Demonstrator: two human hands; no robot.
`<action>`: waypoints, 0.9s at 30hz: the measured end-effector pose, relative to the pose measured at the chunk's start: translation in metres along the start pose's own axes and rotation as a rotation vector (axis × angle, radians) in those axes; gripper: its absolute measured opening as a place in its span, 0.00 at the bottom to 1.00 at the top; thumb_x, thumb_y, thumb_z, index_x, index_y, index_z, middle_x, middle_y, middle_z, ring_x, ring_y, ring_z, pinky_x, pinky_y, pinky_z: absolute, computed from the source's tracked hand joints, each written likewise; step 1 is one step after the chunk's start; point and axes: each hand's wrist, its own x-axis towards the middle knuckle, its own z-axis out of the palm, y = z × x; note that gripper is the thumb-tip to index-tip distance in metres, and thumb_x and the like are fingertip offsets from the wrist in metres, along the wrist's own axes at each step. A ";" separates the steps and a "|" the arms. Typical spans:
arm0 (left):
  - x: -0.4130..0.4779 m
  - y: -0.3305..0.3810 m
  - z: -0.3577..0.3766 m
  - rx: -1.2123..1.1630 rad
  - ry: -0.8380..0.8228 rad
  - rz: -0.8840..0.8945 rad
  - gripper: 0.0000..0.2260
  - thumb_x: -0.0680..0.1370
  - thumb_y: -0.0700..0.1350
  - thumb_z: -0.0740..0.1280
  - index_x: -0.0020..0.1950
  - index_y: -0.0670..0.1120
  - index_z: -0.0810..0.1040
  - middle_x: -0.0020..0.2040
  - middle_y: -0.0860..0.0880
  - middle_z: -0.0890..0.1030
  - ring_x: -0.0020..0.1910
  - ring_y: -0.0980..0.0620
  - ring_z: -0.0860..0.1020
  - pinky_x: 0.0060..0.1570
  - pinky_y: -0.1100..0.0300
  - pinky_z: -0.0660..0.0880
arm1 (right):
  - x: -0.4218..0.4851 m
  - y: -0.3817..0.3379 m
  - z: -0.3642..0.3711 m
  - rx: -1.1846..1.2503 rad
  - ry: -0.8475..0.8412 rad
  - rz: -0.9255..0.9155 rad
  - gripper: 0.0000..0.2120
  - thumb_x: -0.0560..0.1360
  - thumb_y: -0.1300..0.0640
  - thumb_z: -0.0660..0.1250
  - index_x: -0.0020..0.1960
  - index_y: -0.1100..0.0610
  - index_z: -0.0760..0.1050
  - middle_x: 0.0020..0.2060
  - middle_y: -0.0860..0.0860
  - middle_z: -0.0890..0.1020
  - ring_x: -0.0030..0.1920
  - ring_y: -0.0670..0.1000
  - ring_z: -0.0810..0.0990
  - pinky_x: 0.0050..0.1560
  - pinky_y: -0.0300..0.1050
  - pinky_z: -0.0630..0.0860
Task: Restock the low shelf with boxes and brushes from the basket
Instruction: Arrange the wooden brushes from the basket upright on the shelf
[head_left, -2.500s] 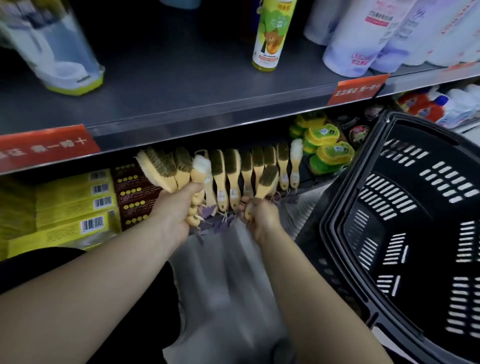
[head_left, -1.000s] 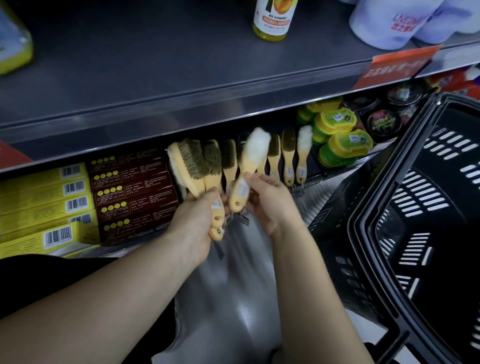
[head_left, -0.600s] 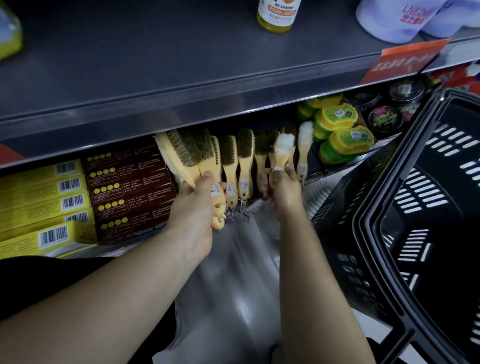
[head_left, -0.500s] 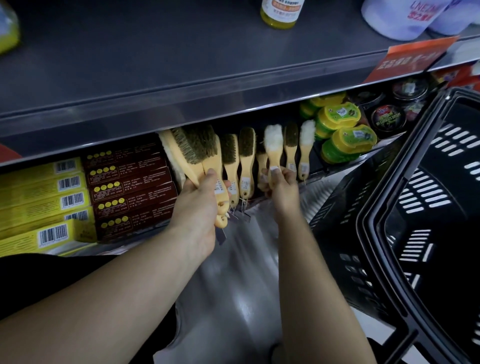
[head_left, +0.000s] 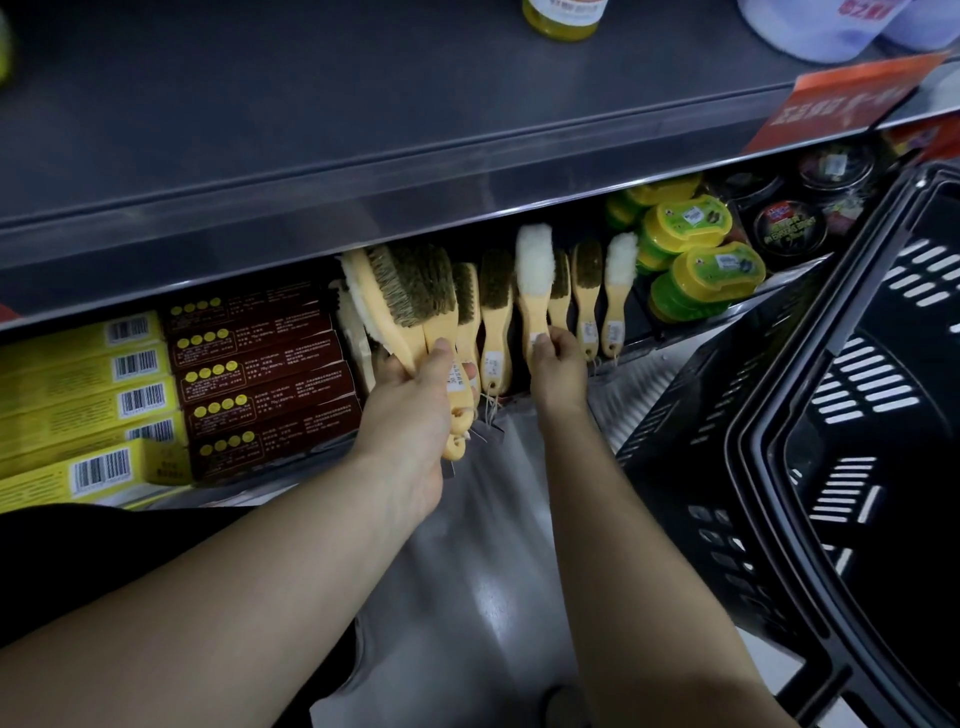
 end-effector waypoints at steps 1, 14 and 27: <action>0.000 0.000 0.000 0.000 0.001 0.001 0.06 0.79 0.49 0.63 0.45 0.49 0.73 0.24 0.54 0.79 0.26 0.55 0.71 0.30 0.62 0.62 | 0.000 -0.002 -0.001 0.026 0.006 0.007 0.12 0.81 0.56 0.56 0.61 0.58 0.72 0.42 0.50 0.77 0.40 0.52 0.75 0.39 0.41 0.71; -0.001 -0.002 0.003 0.054 -0.021 -0.058 0.06 0.79 0.48 0.64 0.44 0.48 0.74 0.34 0.49 0.78 0.29 0.53 0.70 0.30 0.61 0.62 | 0.019 0.000 0.004 -0.114 -0.010 0.077 0.14 0.79 0.59 0.60 0.63 0.61 0.73 0.52 0.57 0.79 0.51 0.52 0.75 0.48 0.41 0.69; -0.001 -0.006 0.007 0.129 -0.113 -0.065 0.09 0.72 0.46 0.72 0.51 0.51 0.78 0.43 0.46 0.82 0.34 0.50 0.77 0.35 0.57 0.68 | -0.067 -0.067 -0.045 0.385 -0.634 0.133 0.11 0.74 0.57 0.67 0.54 0.60 0.78 0.42 0.52 0.82 0.43 0.49 0.80 0.41 0.39 0.75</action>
